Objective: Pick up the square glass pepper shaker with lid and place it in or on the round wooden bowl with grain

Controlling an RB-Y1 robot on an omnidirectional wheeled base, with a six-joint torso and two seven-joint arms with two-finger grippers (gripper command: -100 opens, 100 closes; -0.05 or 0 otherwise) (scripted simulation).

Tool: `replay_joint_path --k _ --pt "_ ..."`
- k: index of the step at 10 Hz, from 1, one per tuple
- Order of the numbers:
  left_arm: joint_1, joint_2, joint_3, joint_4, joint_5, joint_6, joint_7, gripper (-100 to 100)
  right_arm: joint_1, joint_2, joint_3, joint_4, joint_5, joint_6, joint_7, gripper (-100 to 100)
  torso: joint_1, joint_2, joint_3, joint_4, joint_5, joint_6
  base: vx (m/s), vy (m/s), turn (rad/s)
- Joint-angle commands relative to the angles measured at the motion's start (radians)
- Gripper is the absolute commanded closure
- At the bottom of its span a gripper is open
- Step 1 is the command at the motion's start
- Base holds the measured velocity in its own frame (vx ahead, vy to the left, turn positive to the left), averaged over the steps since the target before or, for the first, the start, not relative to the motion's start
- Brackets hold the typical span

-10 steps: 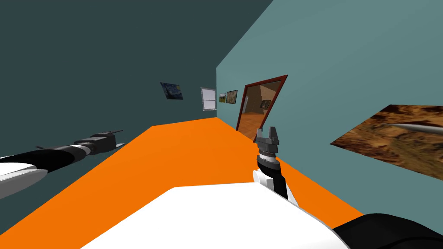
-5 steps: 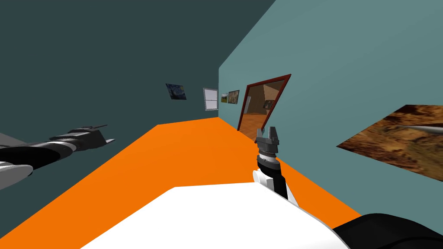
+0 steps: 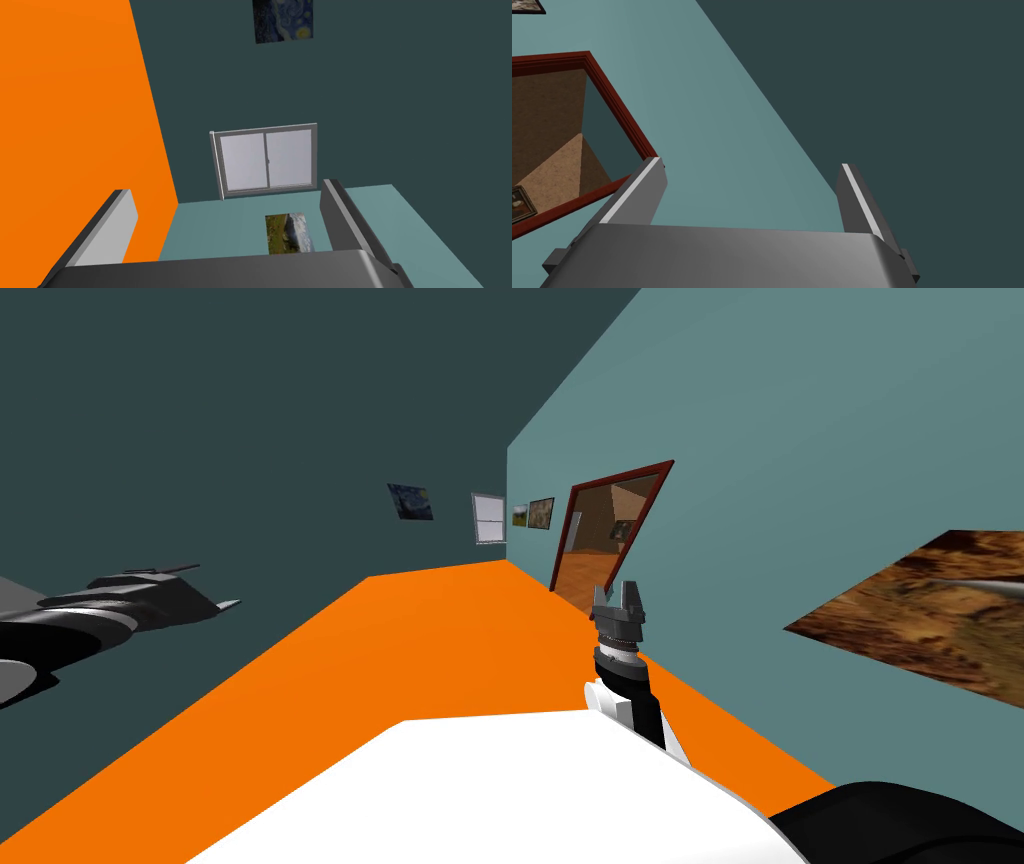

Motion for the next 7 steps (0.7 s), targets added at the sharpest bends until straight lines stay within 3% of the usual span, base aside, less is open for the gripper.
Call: replay_joint_path --k 1,3,4,6,7 --pt "-0.014 -0.024 0.036 0.004 0.05 -0.011 -0.05 -100 0.0 0.0 0.0 0.0 0.0 0.0 0.0 0 0.0 0.0 0.0 0.0 0.0 0.0 -0.012 -0.051 0.007" --pt "-0.014 -0.024 0.036 0.004 0.068 -0.011 -0.055 -100 0.0 0.0 0.0 0.0 0.0 0.0 0.0 0 -0.002 0.001 0.0 0.0 -0.001 0.0 -0.009 -0.035 0.062" --pt "-0.058 -0.066 0.081 0.028 0.117 -0.041 -0.101 -100 0.0 0.0 0.0 0.0 0.0 0.0 0.0 0 -0.002 0.001 0.001 0.0 -0.001 0.0 -0.066 -0.079 0.185" --pt "-0.072 -0.074 0.089 0.028 0.161 -0.041 -0.132 -100 0.0 0.0 0.0 0.0 0.0 0.0 0.0 0 -0.005 0.011 0.007 0.003 -0.001 -0.002 -0.171 -0.068 0.216" --pt "-0.101 -0.12 0.138 0.053 0.2 -0.071 -0.164 -100 0.0 0.0 0.0 0.0 0.0 0.0 0.0 0 -0.003 0.011 0.006 0.003 -0.001 0.0 -0.127 -0.041 0.134"
